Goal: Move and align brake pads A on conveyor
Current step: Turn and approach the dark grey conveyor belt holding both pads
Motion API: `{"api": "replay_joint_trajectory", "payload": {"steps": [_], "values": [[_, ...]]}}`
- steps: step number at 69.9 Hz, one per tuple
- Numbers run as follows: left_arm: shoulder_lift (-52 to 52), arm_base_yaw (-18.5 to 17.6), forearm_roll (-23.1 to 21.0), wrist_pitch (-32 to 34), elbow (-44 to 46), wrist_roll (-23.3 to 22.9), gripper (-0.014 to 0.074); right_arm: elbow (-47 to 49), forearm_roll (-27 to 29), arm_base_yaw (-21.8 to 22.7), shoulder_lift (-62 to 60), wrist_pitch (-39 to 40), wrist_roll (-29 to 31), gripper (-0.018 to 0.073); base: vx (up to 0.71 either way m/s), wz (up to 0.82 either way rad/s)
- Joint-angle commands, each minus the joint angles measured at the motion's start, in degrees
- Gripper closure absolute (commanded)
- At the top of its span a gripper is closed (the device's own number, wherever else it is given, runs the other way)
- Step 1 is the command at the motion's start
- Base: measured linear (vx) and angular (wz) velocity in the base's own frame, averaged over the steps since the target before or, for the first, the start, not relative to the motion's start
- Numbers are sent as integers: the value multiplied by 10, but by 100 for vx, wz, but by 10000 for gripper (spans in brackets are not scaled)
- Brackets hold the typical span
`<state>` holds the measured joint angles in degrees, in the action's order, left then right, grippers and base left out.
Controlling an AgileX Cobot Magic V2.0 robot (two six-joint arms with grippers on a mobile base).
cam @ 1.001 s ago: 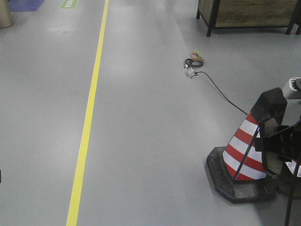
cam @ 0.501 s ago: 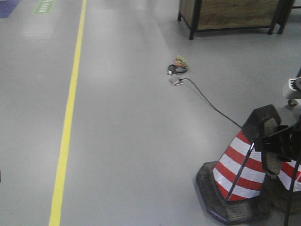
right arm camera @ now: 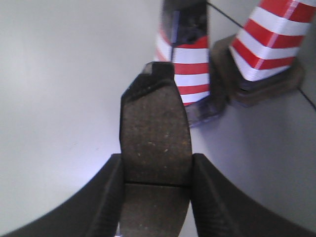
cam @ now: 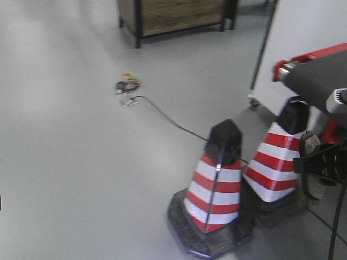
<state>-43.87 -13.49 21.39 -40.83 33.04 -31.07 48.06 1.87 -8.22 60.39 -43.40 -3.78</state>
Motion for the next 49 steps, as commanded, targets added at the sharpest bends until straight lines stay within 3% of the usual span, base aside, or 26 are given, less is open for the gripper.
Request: {"api": "replay_joint_trajectory", "payload": {"steps": [1,49], "values": [[2,-3,12,39,16,0,469,17,0,2,-10,35,0,555,19,-75],[2,-3,12,39,16,0,469,17,0,2,-10,35,0,555,17,-66]]}}
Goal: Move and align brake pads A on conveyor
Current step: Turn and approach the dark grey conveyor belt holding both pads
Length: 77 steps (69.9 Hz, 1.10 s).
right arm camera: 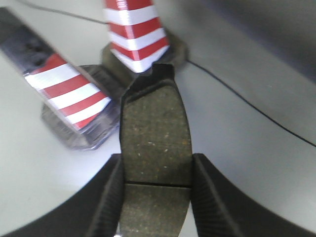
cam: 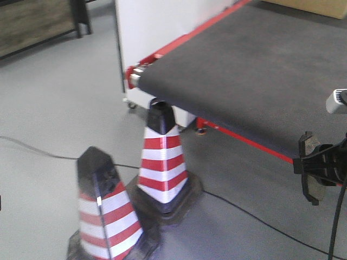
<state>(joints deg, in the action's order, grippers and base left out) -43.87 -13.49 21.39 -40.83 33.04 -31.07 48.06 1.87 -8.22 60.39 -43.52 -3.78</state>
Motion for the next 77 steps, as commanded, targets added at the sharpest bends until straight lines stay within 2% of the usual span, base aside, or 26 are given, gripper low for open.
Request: {"api": "replay_joint_trajectory", "payload": {"steps": [1,41,77], "values": [[2,-3,12,39,16,0,469,17,0,2,-10,36,0,555,17,-66],[2,-3,12,39,16,0,469,17,0,2,-10,36,0,555,18,-65],[2,-3,12,39,16,0,469,17,0,2,-10,35,0,555,25,-29]]}}
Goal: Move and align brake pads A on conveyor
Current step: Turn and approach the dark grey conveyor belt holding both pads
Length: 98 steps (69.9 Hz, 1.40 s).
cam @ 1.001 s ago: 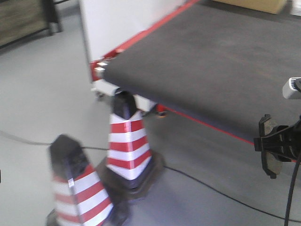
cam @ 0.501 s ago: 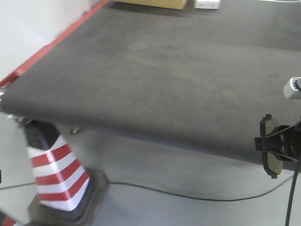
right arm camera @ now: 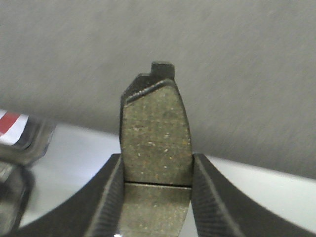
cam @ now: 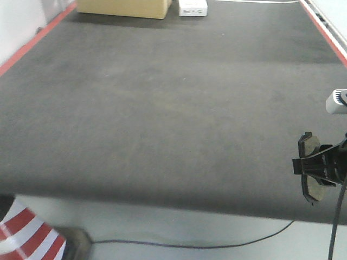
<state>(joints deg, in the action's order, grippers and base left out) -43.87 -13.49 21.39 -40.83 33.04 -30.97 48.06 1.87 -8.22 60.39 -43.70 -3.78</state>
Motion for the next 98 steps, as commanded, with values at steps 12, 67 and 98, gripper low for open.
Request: {"api": "replay_joint_trajectory", "payload": {"steps": [12,67,98], "values": [[2,-3,12,39,16,-1,469,17,0,2,-10,38,0,555,29,-23],[2,-3,12,39,16,-1,469,17,0,2,-10,38,0,555,22,-16],[2,-3,12,39,16,-1,469,17,0,2,-10,38,0,555,2,3]]}}
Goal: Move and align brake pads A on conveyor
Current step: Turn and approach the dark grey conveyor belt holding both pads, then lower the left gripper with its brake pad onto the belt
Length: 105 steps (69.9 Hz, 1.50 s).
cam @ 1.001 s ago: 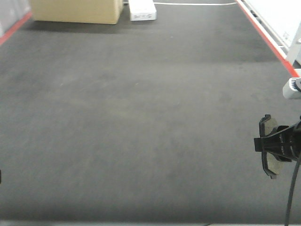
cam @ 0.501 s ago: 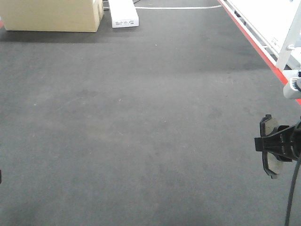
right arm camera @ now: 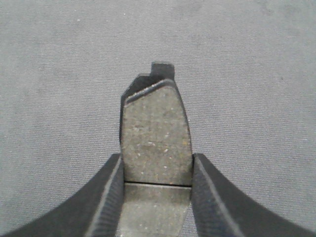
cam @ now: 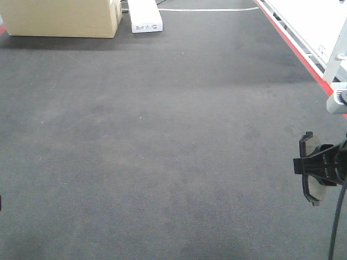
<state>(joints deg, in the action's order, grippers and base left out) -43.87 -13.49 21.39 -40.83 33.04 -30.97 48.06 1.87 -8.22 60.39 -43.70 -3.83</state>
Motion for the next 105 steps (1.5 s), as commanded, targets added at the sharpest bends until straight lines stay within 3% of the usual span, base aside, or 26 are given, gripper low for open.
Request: {"api": "replay_joint_trajectory", "payload": {"steps": [1,57,65,77,86,93,105], "values": [[2,-3,12,39,16,-1,469,17,0,2,-10,38,0,555,0,0],[2,-3,8,56,16,-1,469,17,0,2,-10,38,0,555,0,0],[-7,-3,-53,70,21,18,468,17,0,2,-10,38,0,555,0,0],[-75,-3,-178,137,21,120,468,17,0,2,-10,38,0,555,0,0],[-149,-5,-251,151,47,183,468,17,0,2,-10,38,0,555,0,0],[-220,-13,-264,151,86,210,468,17,0,2,-10,38,0,555,0,0],[-329,-36,-269,154,149,207,468,17,0,2,-10,38,0,555,0,0]]}}
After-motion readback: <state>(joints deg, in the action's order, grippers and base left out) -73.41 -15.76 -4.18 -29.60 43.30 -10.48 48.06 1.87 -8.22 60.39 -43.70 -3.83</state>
